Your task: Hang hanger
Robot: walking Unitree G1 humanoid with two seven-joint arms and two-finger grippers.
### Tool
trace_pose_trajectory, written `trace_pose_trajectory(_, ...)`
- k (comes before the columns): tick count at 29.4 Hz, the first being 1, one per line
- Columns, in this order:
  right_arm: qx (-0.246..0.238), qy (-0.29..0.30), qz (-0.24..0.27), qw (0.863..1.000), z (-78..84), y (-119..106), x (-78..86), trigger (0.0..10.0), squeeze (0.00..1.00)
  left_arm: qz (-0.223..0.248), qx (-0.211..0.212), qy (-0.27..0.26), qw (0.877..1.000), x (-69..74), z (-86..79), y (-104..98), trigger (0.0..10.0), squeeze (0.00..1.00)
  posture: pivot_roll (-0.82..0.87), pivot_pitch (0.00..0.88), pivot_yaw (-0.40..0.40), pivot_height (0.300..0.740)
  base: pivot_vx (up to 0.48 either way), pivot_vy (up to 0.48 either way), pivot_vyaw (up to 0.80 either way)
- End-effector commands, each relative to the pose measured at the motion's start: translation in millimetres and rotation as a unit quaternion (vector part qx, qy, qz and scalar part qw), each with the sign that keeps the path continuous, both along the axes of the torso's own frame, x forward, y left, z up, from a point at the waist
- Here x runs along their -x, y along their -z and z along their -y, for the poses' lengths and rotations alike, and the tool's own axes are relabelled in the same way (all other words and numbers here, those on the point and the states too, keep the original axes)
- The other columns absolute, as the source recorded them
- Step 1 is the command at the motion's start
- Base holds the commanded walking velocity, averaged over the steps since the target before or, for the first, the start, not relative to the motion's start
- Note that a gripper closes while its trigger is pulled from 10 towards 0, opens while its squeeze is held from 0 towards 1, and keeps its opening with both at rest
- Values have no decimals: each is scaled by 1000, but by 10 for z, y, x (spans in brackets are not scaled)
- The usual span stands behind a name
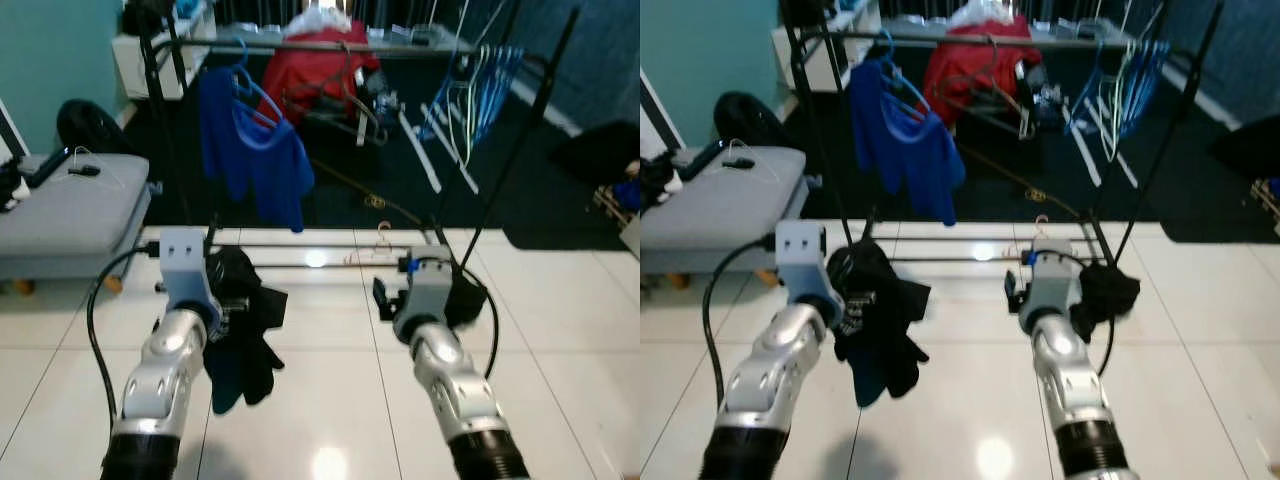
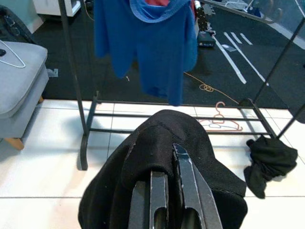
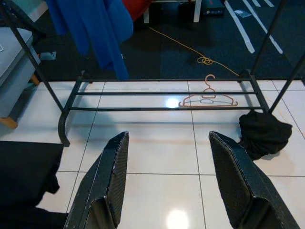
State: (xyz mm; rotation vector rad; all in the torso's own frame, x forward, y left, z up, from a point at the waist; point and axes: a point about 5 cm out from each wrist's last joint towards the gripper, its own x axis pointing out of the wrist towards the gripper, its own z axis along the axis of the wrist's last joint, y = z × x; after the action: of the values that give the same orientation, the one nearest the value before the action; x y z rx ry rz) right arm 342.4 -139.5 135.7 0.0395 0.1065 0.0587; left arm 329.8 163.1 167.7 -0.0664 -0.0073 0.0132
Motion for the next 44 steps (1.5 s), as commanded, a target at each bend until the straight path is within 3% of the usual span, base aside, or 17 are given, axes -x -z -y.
trace_pose_trajectory(1,-9,-3,0,1000,-42,7,18,10000,0,3,-3,-5,1000,25,-32,-7,10000,0,-5,159,-45,740,390,0,0)
trace_pose_trajectory(16,-2,2,-4,1000,41,30,21,10000,0,6,-9,-2,1000,-15,-43,-47,10000,0,-5,173,-44,740,388,0,0)
trace_pose_trajectory(38,1,-12,11,1000,-30,-48,5,10000,0,18,-6,5,1000,-8,-5,-97,10000,0,-27,154,-41,740,379,0,0)
trace_pose_trajectory(44,-1,-14,17,1000,-33,-79,0,10000,0,16,-18,11,1000,-29,6,-125,10000,0,-18,166,-27,740,0,0,0)
